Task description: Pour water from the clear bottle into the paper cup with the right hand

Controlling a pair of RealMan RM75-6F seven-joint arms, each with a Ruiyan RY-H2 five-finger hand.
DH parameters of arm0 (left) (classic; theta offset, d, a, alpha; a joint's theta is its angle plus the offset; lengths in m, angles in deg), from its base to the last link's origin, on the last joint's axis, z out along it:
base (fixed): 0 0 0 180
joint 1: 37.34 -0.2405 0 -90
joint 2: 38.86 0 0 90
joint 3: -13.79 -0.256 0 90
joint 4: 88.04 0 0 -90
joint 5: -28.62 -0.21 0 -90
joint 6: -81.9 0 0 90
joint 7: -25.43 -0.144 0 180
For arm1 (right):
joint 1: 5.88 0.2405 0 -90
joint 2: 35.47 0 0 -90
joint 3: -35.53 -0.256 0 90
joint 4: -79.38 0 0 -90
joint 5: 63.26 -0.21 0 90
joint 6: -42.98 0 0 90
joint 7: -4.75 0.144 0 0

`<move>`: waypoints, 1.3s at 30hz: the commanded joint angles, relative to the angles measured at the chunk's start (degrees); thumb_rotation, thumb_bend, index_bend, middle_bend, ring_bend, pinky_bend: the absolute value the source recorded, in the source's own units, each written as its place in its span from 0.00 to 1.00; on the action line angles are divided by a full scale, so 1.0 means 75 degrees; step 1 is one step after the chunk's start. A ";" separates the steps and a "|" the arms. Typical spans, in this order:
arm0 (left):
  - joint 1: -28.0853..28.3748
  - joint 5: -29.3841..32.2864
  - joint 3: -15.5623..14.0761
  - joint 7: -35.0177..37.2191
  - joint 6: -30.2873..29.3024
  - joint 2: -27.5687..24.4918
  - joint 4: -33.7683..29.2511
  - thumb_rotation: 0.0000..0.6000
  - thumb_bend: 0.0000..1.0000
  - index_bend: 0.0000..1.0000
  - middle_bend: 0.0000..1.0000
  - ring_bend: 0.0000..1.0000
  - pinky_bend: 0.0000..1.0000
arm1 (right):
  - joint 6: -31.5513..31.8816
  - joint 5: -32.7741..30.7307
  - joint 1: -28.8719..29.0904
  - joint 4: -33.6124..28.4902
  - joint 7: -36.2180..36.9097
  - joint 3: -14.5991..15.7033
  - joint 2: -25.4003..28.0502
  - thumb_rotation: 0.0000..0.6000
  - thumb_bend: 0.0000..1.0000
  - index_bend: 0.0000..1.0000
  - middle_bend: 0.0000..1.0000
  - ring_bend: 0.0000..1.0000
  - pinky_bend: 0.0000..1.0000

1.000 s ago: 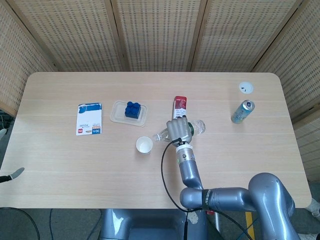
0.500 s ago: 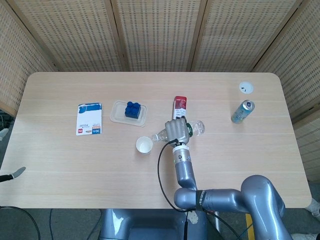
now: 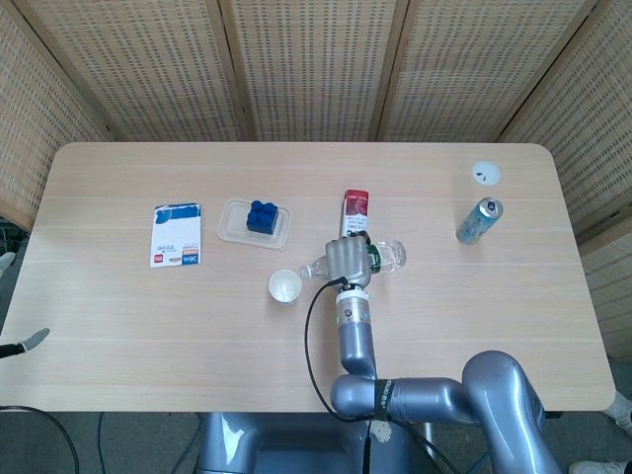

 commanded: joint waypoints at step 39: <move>0.0008 -0.0028 -0.0006 0.0060 -0.0004 -0.0036 -0.0023 1.00 0.17 0.00 0.00 0.00 0.00 | 0.0388 0.0407 -0.0190 0.0068 -0.0955 -0.0392 -0.0292 1.00 0.82 0.55 0.63 0.57 0.85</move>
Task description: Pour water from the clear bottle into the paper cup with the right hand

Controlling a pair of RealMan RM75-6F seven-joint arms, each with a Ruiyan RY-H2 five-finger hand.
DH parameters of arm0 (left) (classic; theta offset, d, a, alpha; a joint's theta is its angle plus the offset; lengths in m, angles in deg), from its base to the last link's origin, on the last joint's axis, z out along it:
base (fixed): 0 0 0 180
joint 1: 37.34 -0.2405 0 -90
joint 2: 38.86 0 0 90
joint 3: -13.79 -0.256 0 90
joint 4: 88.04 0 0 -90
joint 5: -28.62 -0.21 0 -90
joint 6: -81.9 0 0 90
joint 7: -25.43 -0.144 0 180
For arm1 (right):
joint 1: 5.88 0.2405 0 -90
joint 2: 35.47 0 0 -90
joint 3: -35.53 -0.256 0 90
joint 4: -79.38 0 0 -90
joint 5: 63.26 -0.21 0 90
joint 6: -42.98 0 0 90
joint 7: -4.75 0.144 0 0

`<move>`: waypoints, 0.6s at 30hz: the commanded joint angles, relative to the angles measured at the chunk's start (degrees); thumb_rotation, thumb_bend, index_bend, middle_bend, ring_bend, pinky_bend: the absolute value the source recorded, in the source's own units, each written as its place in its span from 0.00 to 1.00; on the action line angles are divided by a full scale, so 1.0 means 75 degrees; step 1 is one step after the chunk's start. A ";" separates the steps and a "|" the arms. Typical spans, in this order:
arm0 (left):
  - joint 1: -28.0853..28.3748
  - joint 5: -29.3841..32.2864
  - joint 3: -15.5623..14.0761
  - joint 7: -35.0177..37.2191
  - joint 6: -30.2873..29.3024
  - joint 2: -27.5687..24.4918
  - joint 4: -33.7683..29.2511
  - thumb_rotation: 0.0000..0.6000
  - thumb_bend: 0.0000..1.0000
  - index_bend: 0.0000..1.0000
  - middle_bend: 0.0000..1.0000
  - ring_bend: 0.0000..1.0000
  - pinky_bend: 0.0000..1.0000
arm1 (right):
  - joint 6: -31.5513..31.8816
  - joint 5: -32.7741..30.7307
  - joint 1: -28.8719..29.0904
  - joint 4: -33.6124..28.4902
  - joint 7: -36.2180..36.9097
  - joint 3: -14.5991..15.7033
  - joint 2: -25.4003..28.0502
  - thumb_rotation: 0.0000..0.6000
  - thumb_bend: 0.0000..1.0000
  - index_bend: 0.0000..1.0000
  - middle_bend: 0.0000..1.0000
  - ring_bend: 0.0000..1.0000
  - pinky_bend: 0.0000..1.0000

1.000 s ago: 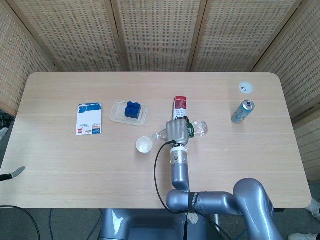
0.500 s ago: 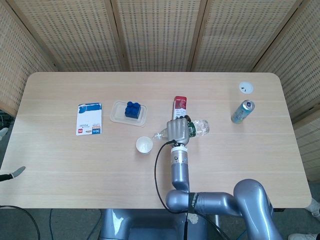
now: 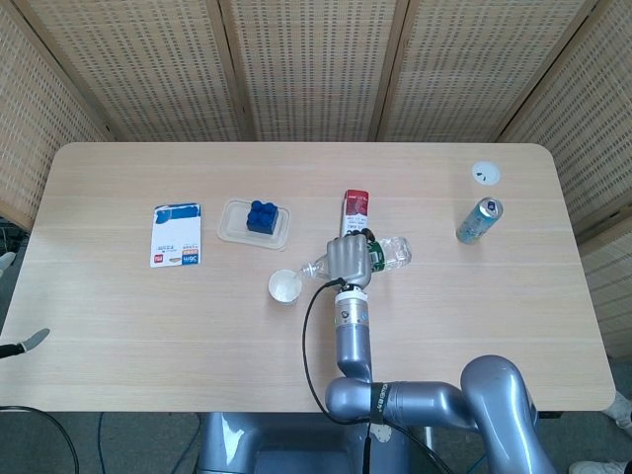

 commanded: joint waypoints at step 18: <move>0.0009 -0.0045 -0.0020 0.0036 0.0010 -0.0009 0.0008 1.00 0.17 0.00 0.00 0.00 0.00 | -0.0615 0.0201 -0.0480 -0.0419 0.1142 -0.0427 0.0192 1.00 0.82 0.55 0.63 0.57 0.85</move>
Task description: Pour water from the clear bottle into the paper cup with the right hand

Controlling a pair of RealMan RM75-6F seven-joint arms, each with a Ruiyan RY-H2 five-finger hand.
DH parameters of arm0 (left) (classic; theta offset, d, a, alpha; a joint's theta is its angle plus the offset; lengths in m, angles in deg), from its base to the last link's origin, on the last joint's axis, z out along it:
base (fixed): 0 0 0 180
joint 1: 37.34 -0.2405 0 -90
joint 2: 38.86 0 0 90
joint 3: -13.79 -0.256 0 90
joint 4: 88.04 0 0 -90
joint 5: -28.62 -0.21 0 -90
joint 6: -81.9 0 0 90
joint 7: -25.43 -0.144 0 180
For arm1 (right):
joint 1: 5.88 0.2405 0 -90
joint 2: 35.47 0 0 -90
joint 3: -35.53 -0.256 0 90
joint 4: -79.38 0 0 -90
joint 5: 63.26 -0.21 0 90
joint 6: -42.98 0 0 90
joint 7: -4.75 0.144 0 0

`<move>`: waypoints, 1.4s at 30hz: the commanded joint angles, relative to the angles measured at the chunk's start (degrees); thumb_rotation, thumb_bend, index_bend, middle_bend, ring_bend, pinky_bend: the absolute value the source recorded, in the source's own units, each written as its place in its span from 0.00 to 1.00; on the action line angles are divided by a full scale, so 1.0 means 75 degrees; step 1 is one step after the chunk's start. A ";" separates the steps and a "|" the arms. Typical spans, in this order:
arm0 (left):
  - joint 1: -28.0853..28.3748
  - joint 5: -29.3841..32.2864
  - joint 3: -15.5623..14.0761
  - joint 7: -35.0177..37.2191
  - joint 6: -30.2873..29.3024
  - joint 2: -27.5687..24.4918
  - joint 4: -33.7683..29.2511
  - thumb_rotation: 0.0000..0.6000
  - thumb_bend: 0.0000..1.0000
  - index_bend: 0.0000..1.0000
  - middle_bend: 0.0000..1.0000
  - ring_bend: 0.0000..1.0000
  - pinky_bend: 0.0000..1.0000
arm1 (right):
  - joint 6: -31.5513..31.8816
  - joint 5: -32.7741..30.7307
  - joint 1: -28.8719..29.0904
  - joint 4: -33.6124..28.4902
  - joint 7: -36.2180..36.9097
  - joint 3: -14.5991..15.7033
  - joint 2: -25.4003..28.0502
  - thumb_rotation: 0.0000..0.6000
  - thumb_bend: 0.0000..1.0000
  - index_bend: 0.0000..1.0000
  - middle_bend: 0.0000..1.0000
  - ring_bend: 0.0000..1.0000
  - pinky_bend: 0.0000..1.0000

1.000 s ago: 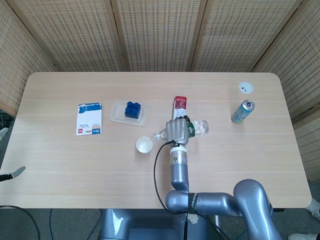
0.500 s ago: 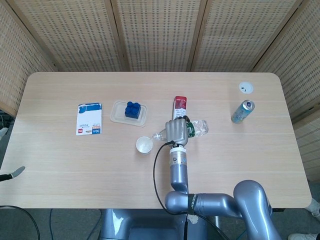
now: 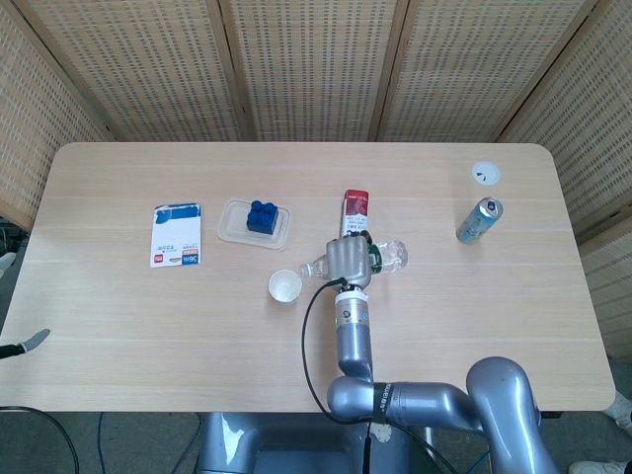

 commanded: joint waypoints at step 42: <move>0.0024 -0.0316 -0.0177 -0.0671 -0.0068 0.0181 -0.0179 1.00 0.17 0.00 0.00 0.00 0.00 | -0.4955 0.5009 -0.4232 -0.0549 1.2864 -0.0507 0.2822 1.00 0.82 0.55 0.63 0.57 0.83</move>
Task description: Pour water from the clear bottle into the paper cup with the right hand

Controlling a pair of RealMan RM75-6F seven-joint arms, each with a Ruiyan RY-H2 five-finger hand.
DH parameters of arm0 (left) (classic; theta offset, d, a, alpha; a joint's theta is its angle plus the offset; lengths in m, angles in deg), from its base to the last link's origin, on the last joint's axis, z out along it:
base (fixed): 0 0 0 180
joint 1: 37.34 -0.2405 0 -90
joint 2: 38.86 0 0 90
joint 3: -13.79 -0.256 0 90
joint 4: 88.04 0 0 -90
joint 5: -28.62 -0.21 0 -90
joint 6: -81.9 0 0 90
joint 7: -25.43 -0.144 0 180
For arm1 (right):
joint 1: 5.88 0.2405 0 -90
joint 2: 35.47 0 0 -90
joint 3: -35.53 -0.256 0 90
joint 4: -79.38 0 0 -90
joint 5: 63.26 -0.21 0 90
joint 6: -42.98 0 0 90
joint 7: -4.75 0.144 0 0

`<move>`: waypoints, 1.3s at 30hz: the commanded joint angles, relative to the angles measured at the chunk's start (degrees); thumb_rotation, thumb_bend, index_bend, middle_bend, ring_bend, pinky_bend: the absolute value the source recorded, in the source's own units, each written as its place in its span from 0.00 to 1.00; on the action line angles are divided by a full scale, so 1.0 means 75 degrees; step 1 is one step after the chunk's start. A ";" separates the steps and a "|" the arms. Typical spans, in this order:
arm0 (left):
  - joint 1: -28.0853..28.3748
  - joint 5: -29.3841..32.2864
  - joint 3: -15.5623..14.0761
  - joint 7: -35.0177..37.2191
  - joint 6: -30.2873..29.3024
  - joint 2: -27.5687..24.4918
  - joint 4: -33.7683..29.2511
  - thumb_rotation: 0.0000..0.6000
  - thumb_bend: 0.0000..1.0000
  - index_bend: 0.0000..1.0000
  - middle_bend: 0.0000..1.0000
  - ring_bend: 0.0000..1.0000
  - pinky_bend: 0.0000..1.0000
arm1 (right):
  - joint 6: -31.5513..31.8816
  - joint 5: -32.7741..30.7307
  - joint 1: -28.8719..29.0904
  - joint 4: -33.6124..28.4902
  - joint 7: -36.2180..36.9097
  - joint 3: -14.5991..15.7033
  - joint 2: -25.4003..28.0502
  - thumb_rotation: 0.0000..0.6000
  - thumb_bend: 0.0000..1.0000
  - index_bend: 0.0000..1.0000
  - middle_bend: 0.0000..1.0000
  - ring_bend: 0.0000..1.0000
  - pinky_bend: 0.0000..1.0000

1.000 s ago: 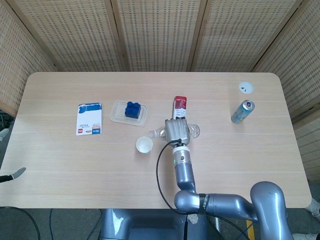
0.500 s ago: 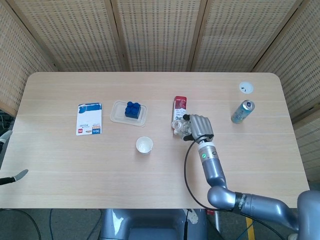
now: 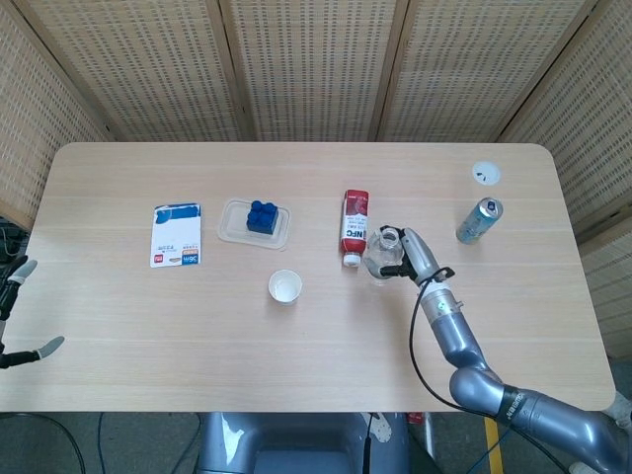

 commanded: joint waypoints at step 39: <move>0.0047 0.0058 -0.0029 -0.0168 0.0068 0.0053 -0.0037 1.00 0.17 0.00 0.00 0.00 0.00 | 0.0260 0.3054 -0.0103 0.2787 0.4321 0.1524 -0.1012 1.00 0.19 0.34 0.28 0.09 0.30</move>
